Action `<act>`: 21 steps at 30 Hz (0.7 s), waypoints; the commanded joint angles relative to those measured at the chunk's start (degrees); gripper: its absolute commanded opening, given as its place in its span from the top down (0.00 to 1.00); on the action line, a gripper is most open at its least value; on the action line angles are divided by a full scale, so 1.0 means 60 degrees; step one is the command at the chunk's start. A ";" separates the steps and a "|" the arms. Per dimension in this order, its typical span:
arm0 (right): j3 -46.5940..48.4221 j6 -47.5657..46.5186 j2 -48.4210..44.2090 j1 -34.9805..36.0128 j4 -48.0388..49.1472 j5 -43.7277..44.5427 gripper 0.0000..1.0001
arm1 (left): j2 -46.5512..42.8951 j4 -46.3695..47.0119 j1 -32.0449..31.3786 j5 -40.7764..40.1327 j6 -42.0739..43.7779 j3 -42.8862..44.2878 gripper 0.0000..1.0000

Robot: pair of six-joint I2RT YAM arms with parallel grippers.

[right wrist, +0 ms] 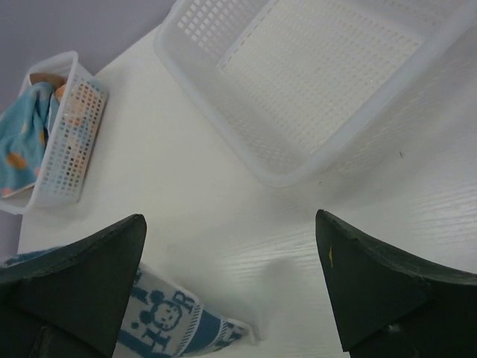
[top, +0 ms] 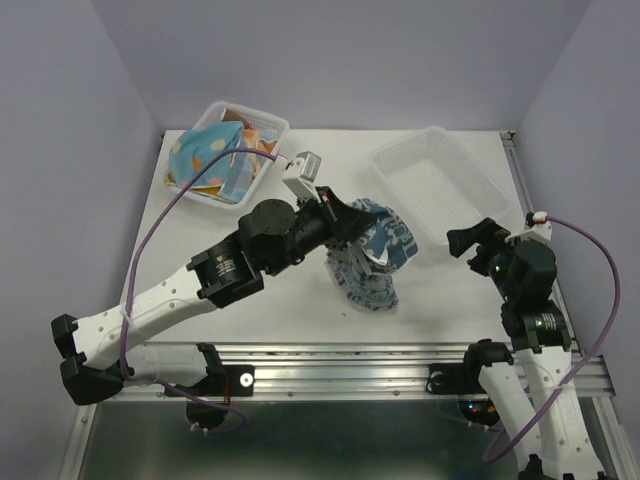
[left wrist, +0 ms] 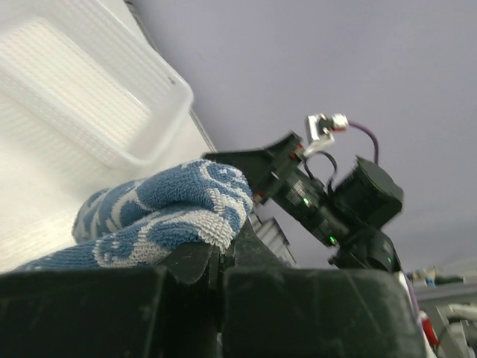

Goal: Fold and stack the towels
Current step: Move the towel to the center of the board

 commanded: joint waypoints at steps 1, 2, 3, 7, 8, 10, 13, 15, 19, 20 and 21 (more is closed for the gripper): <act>-0.0090 0.0130 0.0215 0.0007 0.0707 0.0044 0.00 | -0.0078 0.0880 0.1230 -0.0281 -0.0309 -0.0453 1.00; -0.0119 0.0174 0.0274 0.0008 0.0737 0.0015 0.00 | 0.0053 0.1041 0.1625 0.0143 -0.0368 -0.0585 1.00; -0.0134 0.0203 0.0333 0.0008 0.0722 0.0044 0.00 | 0.0403 0.1260 0.2093 0.0640 -0.0427 -0.0717 1.00; -0.0178 0.0058 0.0698 -0.0007 0.0912 -0.0175 0.00 | 0.1751 0.2372 0.3894 0.2298 -0.0238 -0.0661 1.00; -0.0192 -0.0015 0.0743 -0.0007 0.0985 -0.0277 0.00 | 0.2044 0.2477 0.4160 0.2445 -0.0193 -0.0500 1.00; -0.0236 -0.0234 0.0860 -0.0007 0.1219 -0.0700 0.00 | 0.3387 0.2653 0.4891 0.2869 0.0085 0.0127 1.00; -0.0237 -0.0527 0.0963 -0.0007 0.1439 -0.1200 0.00 | 0.4475 0.2508 0.5567 0.3500 0.0290 0.1198 1.00; -0.0236 -0.0747 0.1036 -0.0007 0.1556 -0.1565 0.00 | 0.5427 0.2332 0.6079 0.3662 0.0334 0.1914 0.99; -0.0280 -0.0982 0.1124 0.0007 0.1834 -0.2442 0.00 | 0.6877 0.2141 0.6550 0.3939 0.0830 0.3086 0.01; -0.0295 -0.1027 0.1153 0.0008 0.1879 -0.2606 0.00 | 0.6881 0.2069 0.6580 0.4072 0.0978 0.3337 0.01; -0.0324 -0.1041 0.1197 0.0022 0.1923 -0.2868 0.00 | 0.7214 0.1966 0.6595 0.4406 0.1124 0.3745 0.01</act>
